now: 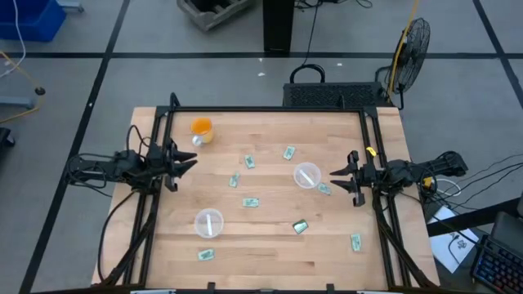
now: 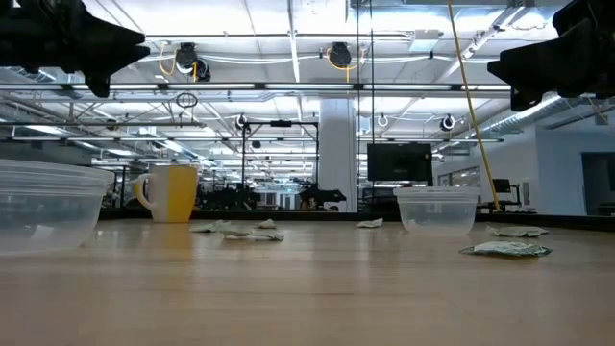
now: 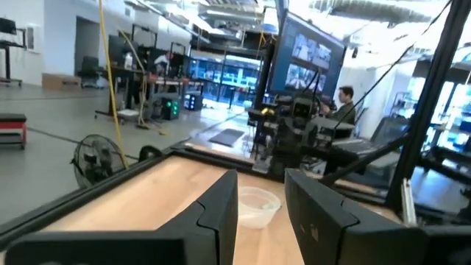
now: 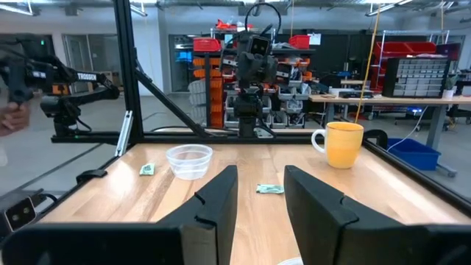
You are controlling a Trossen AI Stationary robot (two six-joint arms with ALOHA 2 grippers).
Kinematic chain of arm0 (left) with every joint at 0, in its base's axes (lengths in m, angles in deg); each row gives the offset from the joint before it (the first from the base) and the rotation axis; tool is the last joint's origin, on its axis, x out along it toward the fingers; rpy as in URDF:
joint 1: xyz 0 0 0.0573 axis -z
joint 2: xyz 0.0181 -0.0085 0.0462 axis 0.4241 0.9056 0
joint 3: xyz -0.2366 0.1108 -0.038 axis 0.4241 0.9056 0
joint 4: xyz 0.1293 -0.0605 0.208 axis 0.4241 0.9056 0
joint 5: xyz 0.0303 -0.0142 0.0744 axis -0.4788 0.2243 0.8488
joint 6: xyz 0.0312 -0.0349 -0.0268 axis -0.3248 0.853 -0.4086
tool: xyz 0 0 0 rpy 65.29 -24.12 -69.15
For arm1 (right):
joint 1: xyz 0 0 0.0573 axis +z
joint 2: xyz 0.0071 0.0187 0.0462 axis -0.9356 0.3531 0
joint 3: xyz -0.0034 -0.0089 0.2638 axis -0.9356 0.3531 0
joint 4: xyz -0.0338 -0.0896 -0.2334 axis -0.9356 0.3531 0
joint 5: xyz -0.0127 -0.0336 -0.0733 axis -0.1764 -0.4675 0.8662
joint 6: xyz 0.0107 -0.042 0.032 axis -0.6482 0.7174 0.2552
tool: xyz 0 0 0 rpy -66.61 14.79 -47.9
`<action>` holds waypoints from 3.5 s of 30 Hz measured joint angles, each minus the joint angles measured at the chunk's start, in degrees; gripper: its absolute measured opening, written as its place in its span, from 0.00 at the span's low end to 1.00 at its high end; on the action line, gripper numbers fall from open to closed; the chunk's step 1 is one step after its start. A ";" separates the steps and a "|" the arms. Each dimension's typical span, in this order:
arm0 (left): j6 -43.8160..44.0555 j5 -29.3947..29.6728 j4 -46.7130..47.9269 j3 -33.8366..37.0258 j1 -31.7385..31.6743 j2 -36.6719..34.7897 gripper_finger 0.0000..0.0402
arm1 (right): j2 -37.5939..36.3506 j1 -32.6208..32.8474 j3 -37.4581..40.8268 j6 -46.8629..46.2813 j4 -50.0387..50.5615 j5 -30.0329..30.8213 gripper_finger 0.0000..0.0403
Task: Pick and place Stevia / Truvia into bins
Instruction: Put the stevia packet into the right transparent container
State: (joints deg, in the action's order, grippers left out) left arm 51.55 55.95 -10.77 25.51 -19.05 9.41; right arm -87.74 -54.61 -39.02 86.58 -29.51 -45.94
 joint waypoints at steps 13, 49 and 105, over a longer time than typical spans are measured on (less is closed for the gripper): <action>-6.25 3.99 1.91 -7.00 -0.02 11.23 0.29 | 3.36 -0.73 -5.99 -8.02 -0.44 -0.42 0.26; -12.59 0.39 -2.91 -16.06 2.46 35.77 0.29 | 29.66 1.39 -28.06 -27.29 32.41 -12.57 0.26; -11.89 8.78 -14.35 -16.02 2.10 46.18 0.29 | 57.96 25.67 -34.61 -60.54 18.43 -13.63 0.26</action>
State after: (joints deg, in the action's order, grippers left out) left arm 39.66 64.73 -25.12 9.49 -16.95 55.59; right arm -29.79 -28.94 -73.63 26.04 -11.08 -59.58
